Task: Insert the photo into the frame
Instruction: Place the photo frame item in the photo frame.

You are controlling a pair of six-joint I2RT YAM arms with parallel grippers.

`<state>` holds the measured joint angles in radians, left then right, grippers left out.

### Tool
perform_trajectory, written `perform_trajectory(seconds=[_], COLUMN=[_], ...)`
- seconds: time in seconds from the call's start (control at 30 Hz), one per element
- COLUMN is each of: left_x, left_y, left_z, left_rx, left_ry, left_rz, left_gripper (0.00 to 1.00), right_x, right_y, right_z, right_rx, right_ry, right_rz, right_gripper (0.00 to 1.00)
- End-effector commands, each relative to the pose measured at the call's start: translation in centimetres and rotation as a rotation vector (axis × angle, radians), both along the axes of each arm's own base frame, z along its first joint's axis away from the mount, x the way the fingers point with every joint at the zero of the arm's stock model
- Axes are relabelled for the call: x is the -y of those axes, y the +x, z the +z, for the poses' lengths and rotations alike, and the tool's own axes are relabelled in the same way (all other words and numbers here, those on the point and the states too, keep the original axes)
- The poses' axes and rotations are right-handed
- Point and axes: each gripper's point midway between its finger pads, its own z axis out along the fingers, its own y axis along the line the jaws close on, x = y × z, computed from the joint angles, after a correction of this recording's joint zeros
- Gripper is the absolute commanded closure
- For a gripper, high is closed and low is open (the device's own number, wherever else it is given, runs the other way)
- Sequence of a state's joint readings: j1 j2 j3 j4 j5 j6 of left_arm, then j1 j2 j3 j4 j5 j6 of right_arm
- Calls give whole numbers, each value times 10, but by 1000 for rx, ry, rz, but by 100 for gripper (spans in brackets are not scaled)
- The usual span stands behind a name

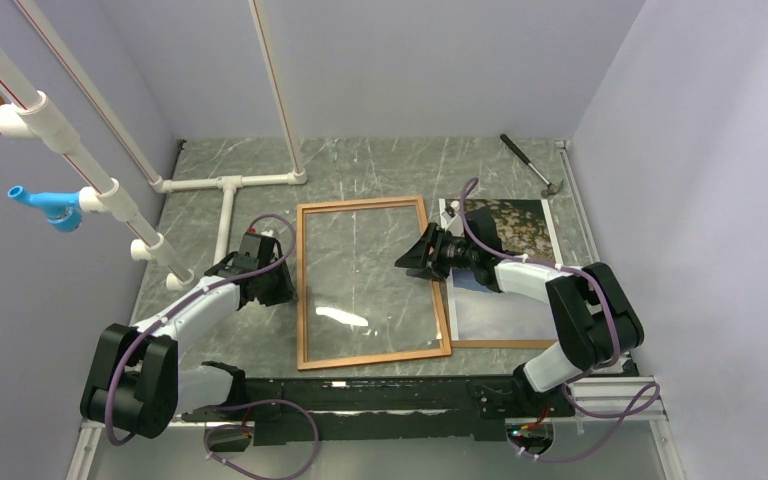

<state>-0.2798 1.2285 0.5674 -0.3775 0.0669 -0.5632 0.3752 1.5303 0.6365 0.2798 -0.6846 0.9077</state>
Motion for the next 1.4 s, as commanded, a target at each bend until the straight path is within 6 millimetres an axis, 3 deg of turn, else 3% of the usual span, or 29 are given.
perform_trajectory(seconds=[0.0,0.33,0.77,1.0,1.37], left_x=[-20,-20,-20,-19,-20], left_y=[-26,-25,-25,-24,-25], left_z=[-30,-30,-30,-30,-31], left_rx=[-116,-118,-119,-119,-121], left_ry=[106,106,106,103,107], left_rz=[0,-3,-7,-9,-10], left_gripper=[71,72,72,72,72], right_x=[-6,-9,2,10,18], right_y=[8,9,12,12,10], right_z=[11,4,-11,-23,-40], right_rx=[44,42,33,6,-17], right_ry=[11,-39,-184,-273,-402], right_rz=[32,70,49,28,8], right_gripper=[42,31,18,1,0])
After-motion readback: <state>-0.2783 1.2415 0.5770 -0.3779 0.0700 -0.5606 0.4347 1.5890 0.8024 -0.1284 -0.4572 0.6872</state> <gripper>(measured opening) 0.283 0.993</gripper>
